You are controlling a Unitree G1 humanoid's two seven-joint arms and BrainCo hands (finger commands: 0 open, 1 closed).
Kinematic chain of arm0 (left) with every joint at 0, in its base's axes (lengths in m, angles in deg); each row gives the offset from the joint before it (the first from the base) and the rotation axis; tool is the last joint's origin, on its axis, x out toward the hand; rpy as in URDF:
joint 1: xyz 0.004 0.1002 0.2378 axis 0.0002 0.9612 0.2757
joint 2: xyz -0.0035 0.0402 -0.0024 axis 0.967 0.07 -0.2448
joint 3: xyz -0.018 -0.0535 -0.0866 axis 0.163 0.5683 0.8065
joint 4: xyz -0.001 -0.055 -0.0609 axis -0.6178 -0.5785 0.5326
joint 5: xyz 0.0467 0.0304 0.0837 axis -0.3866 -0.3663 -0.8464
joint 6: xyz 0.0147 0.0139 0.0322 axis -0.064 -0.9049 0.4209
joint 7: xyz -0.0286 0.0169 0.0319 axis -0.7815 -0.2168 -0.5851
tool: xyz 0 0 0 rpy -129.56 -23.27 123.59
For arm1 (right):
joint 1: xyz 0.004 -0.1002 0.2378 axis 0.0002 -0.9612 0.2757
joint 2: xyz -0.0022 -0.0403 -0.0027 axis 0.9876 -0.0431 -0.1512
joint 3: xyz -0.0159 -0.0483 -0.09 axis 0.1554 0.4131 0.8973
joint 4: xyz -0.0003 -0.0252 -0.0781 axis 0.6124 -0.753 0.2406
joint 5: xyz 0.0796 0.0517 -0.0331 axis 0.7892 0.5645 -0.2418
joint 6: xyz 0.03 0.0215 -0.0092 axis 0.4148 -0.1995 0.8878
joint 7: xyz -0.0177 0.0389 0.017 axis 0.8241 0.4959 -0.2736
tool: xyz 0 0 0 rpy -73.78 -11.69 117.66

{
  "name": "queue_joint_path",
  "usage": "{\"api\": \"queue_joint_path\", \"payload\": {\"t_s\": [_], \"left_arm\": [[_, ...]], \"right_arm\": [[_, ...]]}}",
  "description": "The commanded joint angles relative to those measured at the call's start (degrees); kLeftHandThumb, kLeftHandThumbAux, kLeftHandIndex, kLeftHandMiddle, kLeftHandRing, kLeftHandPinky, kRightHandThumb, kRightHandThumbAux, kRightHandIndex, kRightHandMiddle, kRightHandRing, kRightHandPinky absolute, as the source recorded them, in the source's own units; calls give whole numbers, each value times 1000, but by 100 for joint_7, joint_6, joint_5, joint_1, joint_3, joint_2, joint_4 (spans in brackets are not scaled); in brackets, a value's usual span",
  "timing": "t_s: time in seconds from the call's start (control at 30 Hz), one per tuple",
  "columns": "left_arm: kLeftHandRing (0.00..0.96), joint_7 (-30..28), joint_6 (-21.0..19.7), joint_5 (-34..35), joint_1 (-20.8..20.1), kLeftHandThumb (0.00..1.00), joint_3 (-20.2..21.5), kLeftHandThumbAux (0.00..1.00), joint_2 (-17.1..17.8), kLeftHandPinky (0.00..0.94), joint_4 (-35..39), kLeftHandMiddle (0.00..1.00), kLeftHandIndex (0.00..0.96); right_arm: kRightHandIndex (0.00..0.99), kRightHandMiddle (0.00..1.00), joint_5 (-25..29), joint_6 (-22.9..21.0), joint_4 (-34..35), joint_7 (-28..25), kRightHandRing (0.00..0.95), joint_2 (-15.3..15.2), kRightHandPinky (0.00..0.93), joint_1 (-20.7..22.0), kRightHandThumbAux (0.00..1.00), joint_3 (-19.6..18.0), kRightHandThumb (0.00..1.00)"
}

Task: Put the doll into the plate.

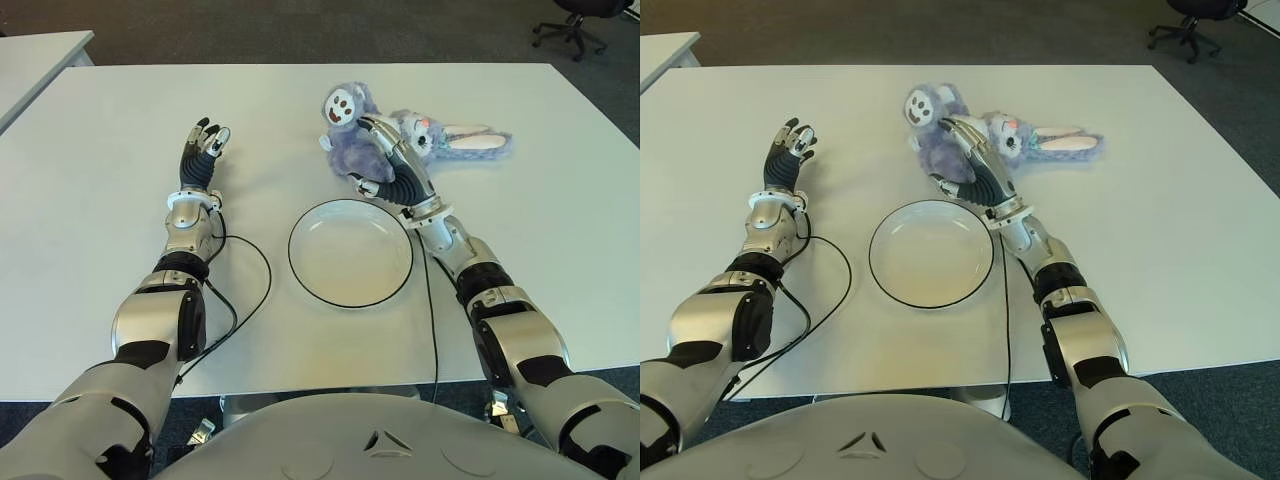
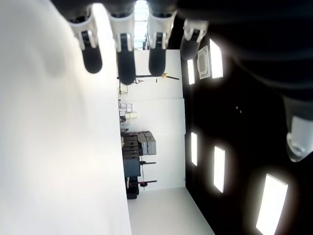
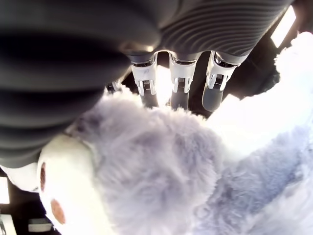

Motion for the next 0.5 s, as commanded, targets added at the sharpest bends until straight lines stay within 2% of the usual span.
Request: {"api": "queue_joint_path", "payload": {"t_s": [0.03, 0.27, 0.5], "left_arm": [[157, -143, -382, 13, 528, 0, 22, 445, -158, 112, -324, 137, 0], [152, -115, -371, 19, 526, 0, 25, 450, -177, 90, -311, 139, 0], [160, -97, -398, 31, 514, 0, 34, 458, -193, 151, -307, 146, 0]], "right_arm": [[28, 109, 368, 206, -1468, 178, 86, 896, 37, -2033, 469, 415, 359], [34, 110, 762, 423, -1411, -273, 77, 710, 10, -2025, 470, 199, 292], [42, 102, 1176, 432, -1382, -742, 60, 659, 5, -2074, 495, 16, 276]]}}
